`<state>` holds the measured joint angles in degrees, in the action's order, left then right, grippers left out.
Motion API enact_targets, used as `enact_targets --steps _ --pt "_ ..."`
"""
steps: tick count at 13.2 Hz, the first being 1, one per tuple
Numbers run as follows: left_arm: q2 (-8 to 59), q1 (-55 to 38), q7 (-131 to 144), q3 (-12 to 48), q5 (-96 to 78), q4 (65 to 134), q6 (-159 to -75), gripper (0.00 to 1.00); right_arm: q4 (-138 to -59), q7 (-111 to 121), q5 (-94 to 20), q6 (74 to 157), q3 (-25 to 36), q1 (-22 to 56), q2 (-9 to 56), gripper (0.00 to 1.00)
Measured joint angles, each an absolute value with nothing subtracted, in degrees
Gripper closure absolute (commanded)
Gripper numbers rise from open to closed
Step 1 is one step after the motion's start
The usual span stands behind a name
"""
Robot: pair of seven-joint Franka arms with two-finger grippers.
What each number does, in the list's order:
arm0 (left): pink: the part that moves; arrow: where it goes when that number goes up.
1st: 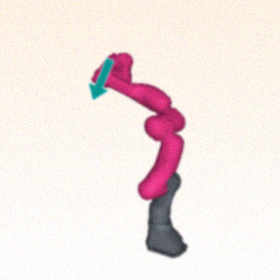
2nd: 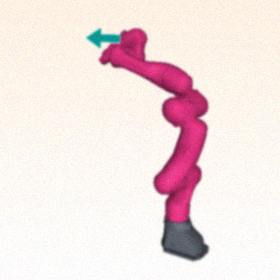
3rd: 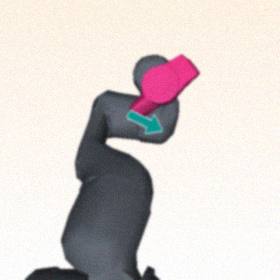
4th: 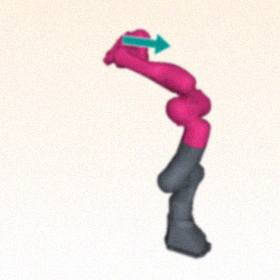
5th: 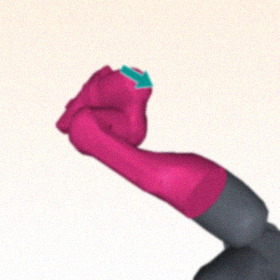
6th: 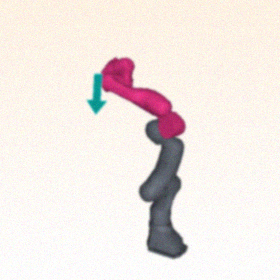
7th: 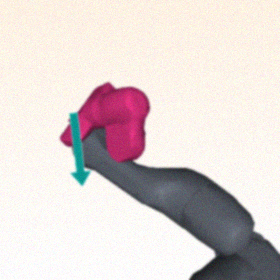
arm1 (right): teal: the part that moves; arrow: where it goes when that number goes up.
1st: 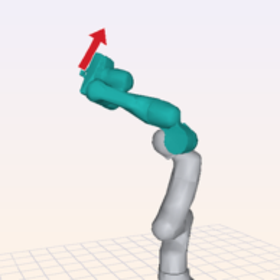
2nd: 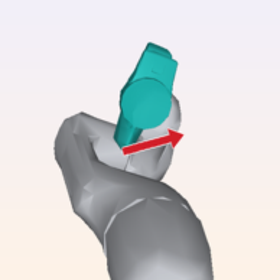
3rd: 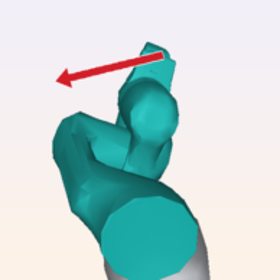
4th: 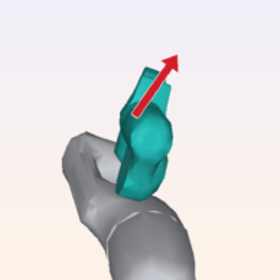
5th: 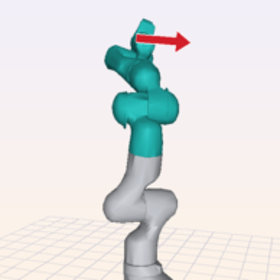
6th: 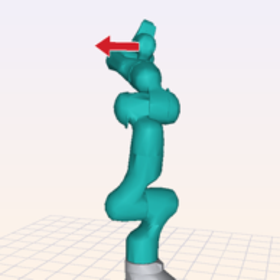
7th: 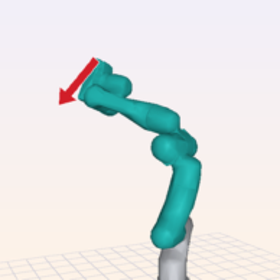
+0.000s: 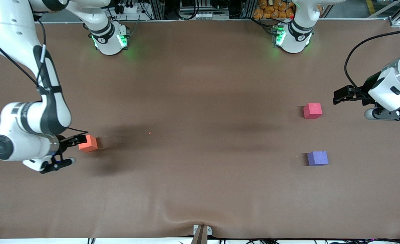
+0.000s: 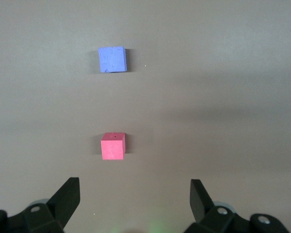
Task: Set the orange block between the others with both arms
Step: 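Reach the right gripper down to the orange cube, then close the right gripper on the orange cube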
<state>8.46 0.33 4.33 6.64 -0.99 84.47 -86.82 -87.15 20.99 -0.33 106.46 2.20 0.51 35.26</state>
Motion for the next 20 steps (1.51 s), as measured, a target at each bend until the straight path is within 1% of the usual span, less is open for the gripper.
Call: enact_targets --steps 3,7,13,14,15,16,17,19,20 --pt "8.5 0.3 4.3 6.6 -1.0 84.5 -87.2 0.0 -87.8 22.5 -0.3 109.0 2.2 0.5 37.5 0.0" --pt "8.5 0.3 4.3 6.6 -1.0 84.5 -87.4 0.0 -89.8 22.8 -0.3 112.4 2.2 0.5 38.4 0.0" --pt "8.4 0.7 4.3 6.5 -1.0 84.1 -87.5 0.0 -90.9 22.8 -0.3 112.9 2.3 0.5 39.8 0.0" --pt "8.3 0.8 4.3 6.5 -1.0 84.0 -87.5 0.0 -91.0 22.8 -0.3 112.9 2.3 0.5 39.8 0.07" --pt "8.2 0.8 4.3 6.5 -1.0 83.9 -87.5 0.0 -91.0 22.8 -0.3 112.9 2.3 0.5 39.8 0.25" --pt "8.0 0.8 4.3 6.5 -1.0 83.8 -87.5 0.0 -91.0 23.0 -0.3 112.9 2.3 0.5 39.8 0.34" --pt "7.6 0.8 4.3 6.5 -1.0 83.8 -87.5 0.0 -91.0 23.8 -0.3 112.9 2.3 0.5 39.8 0.4" --pt "6.5 0.7 4.3 6.9 -1.0 83.7 -87.5 0.0 -91.0 26.6 -0.2 113.0 2.3 0.6 39.8 0.48" --pt "6.0 0.7 4.3 7.1 -1.0 83.7 -87.5 0.0 -90.9 27.3 -0.2 113.0 2.4 0.6 39.8 0.5"
